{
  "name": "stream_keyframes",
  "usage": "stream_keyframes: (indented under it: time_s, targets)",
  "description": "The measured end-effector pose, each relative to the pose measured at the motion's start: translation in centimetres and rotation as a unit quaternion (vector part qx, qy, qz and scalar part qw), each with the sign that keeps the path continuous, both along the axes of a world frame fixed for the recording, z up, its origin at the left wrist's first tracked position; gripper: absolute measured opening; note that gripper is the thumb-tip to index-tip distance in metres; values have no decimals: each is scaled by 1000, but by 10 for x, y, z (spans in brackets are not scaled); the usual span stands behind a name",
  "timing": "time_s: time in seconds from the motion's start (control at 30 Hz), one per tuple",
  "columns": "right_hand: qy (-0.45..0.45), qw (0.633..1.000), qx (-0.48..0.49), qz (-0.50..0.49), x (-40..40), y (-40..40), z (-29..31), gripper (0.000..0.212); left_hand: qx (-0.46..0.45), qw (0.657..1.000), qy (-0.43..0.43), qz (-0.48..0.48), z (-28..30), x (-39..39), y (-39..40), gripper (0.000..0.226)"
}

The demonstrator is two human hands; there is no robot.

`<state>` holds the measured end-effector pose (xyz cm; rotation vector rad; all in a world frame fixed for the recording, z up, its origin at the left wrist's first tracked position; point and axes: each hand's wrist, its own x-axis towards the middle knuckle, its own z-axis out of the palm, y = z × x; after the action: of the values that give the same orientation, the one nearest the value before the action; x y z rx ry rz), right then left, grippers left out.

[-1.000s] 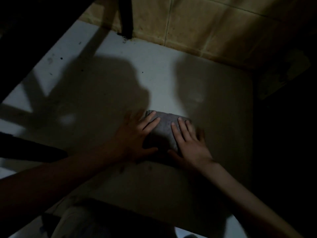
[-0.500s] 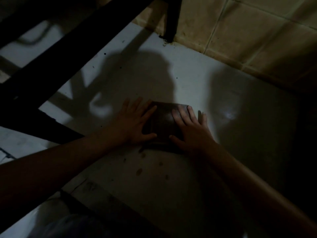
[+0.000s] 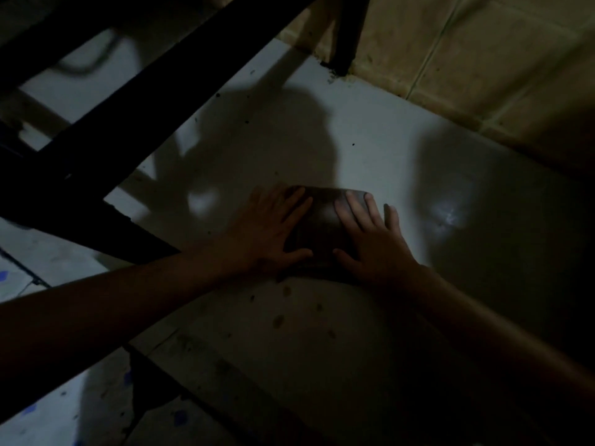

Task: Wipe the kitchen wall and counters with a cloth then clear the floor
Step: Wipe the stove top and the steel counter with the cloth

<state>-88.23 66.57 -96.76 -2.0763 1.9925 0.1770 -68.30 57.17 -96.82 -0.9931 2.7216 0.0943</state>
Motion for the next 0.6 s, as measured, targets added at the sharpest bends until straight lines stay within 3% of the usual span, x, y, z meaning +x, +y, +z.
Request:
stream_keyframes:
  time_s: [0.23,0.43,0.6]
  targets:
    - [24,999,17,-21,15,6,8,82,54,998,40,12,3,3,10,89]
    - [40,998,23,-39,31,17,9,91,69,995,73,17,2,11,17,93]
    - [23,998,25,-53,55,30,5,91,61,997,47,6,5,33,29,97]
